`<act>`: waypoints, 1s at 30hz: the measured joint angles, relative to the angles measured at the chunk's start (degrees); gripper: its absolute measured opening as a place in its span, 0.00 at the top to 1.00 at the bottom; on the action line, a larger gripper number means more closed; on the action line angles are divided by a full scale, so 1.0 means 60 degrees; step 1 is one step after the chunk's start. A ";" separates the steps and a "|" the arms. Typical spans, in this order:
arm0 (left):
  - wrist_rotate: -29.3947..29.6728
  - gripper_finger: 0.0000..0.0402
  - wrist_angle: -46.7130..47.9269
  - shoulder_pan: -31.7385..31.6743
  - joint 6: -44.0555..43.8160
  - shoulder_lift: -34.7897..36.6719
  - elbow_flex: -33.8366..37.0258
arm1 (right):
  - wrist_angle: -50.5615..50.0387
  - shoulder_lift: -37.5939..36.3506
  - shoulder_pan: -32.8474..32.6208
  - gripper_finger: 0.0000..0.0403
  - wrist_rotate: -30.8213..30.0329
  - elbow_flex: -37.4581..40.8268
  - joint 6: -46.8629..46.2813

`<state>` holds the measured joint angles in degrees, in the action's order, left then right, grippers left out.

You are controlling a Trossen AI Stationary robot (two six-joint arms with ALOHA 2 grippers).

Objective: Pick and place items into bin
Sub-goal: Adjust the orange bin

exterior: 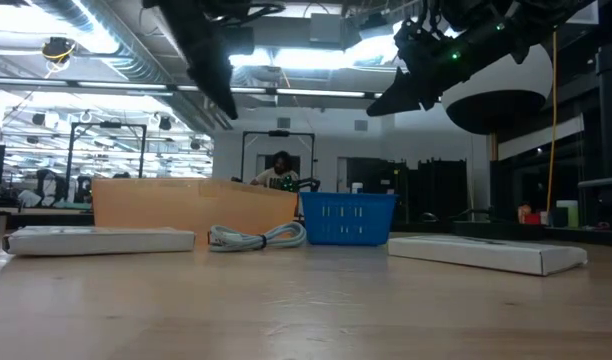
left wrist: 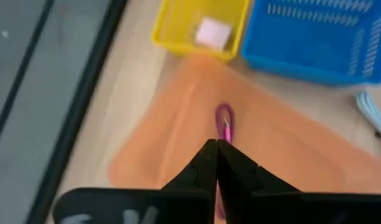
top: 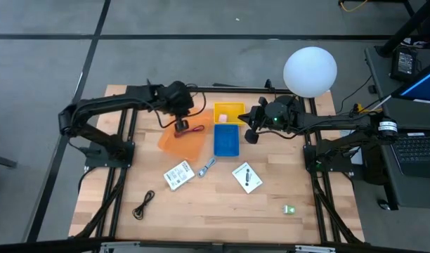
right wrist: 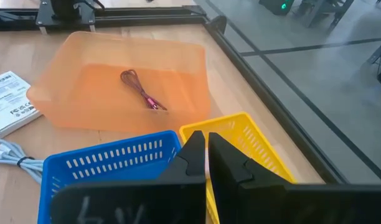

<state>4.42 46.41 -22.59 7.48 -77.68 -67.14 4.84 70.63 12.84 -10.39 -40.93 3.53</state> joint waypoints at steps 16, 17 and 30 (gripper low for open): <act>0.0179 1.00 -0.0481 0.0073 -0.3113 0.4242 0.4449 | -0.0146 0.0000 -0.0004 0.99 0.0499 0.0000 -0.0003; 0.0190 1.00 -0.0494 0.0073 -0.3319 0.4455 0.4735 | -0.0144 0.0000 -0.0004 0.99 0.0499 0.0000 -0.0003; 0.0780 1.00 -0.0409 0.0062 -0.4990 0.5125 0.5990 | 0.0157 0.0000 -0.0004 0.99 0.0499 0.0000 -0.0003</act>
<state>9.10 43.96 -22.22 -22.46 -46.93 -31.20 5.78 70.63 12.82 -7.40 -40.93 3.51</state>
